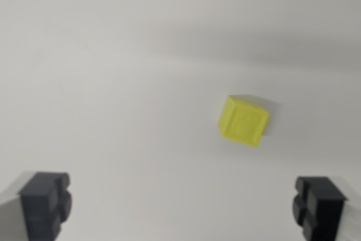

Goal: Pick yellow cube

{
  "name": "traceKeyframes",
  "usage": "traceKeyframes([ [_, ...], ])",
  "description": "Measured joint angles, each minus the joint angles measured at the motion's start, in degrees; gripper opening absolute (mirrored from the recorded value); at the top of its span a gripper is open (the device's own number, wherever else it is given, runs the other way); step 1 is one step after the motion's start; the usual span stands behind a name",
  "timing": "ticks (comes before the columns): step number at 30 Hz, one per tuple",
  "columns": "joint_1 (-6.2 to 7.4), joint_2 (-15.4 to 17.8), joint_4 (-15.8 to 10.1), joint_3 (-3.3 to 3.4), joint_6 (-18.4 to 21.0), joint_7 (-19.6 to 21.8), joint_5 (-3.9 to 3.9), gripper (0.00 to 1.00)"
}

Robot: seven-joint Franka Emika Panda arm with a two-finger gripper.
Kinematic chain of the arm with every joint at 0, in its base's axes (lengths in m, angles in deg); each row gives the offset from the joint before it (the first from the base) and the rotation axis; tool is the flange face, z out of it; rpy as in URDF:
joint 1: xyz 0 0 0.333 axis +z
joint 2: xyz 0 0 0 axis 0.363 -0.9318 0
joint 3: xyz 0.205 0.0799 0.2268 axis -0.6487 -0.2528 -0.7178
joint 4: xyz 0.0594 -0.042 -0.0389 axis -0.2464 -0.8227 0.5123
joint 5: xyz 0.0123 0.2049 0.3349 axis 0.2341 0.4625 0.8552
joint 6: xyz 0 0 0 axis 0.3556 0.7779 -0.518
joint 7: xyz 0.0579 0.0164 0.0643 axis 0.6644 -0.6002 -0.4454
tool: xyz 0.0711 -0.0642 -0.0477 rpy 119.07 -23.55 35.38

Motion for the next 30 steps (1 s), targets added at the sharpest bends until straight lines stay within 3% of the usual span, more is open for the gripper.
traceKeyframes([
  [7,-0.14,0.1,-0.3,0.01,-0.1,0.2,0.0,1.0],
  [30,-2.19,-1.5,-6.6,0.02,-7.4,1.8,0.18,1.0],
])
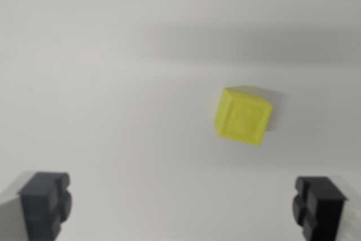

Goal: Pick yellow cube

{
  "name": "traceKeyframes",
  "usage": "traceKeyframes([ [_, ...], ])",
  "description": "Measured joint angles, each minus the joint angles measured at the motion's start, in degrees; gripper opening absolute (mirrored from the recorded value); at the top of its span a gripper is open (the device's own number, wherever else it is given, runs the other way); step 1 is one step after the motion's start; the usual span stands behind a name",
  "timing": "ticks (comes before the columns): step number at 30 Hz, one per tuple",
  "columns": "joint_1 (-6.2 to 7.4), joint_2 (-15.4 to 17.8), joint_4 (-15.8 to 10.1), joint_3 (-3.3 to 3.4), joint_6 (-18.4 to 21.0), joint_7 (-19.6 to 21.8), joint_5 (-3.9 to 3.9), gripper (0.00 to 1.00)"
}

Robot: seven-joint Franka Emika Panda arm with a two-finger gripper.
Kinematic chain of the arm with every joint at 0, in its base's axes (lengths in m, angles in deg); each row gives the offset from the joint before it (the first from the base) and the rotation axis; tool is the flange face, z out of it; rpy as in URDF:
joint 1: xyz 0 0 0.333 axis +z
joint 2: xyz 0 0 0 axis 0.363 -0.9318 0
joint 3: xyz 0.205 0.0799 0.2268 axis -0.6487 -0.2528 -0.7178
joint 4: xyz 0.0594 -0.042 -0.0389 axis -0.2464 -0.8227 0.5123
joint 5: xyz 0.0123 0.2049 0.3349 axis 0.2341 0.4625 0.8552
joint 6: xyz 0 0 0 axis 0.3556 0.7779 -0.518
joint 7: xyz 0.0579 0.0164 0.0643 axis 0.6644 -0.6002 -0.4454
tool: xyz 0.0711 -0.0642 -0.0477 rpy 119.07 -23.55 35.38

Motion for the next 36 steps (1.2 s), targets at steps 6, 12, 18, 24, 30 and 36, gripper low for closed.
traceKeyframes([
  [6,-0.55,-0.7,-1.4,0.0,-1.9,0.4,0.05,1.0],
  [12,-1.09,-1.5,-2.7,0.0,-3.8,0.8,0.09,1.0],
  [18,-1.65,-2.4,-3.9,0.0,-5.7,1.2,0.13,1.0],
  [24,-2.21,-3.4,-5.0,0.0,-7.6,1.6,0.18,1.0],
  [30,-2.76,-4.5,-6.0,0.0,-9.5,2.0,0.21,1.0],
  [36,-3.34,-5.6,-6.9,0.0,-11.4,2.3,0.25,1.0],
])
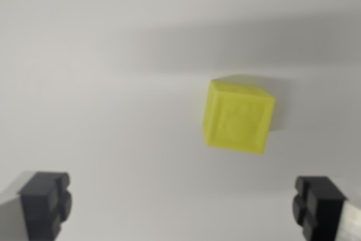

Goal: Pick yellow cube

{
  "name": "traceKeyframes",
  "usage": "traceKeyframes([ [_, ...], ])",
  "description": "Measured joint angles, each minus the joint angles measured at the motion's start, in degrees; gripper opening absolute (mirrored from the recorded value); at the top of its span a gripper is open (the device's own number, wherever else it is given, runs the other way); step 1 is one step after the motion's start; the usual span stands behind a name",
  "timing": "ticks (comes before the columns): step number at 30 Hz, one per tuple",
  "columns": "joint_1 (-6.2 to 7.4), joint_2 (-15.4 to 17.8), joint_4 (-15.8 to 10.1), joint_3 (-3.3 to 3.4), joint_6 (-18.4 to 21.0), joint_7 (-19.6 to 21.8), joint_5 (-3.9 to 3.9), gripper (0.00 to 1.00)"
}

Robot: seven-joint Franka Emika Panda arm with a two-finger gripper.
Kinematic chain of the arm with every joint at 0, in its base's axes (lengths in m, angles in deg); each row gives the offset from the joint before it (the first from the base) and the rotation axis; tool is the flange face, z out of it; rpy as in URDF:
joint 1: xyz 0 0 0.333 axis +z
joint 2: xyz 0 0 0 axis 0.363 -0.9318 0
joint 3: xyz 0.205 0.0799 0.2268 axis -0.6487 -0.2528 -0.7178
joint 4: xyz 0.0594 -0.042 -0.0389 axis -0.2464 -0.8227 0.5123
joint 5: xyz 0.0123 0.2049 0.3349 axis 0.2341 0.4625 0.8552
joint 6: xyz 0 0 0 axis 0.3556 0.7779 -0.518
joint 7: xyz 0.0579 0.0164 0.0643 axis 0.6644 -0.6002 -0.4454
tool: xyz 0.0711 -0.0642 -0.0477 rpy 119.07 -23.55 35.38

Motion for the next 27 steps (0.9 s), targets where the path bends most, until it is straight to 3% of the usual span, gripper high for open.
traceKeyframes([
  [27,-2.62,-6.5,-2.6,0.0,-8.2,1.6,0.11,1.0],
])
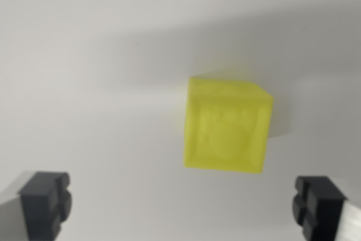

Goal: Pick yellow cube

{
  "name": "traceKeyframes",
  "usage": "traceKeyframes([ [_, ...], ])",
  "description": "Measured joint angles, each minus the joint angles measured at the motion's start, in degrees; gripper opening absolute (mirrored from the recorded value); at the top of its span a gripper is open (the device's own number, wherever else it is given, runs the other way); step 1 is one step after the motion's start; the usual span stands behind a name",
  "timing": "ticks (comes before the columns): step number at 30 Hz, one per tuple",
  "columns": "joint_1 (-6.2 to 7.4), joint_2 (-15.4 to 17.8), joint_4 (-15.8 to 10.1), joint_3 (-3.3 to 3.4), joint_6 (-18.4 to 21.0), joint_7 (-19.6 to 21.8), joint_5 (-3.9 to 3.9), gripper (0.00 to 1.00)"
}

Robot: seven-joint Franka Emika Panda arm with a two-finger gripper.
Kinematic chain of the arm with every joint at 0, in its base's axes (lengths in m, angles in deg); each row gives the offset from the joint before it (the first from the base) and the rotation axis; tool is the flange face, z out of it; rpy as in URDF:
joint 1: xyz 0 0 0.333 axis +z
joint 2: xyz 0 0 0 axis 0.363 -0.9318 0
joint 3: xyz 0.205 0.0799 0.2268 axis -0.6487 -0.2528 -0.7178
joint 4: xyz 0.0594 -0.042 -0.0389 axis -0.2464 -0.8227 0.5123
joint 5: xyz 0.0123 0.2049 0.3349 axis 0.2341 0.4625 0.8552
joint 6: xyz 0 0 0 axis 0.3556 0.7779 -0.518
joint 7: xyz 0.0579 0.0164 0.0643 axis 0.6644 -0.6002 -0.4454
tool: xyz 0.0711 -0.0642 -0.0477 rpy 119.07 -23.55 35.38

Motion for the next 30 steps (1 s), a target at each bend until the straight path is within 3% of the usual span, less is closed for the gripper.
traceKeyframes([
  [30,-2.93,-8.2,-0.5,0.0,-7.7,1.5,0.05,1.0],
])
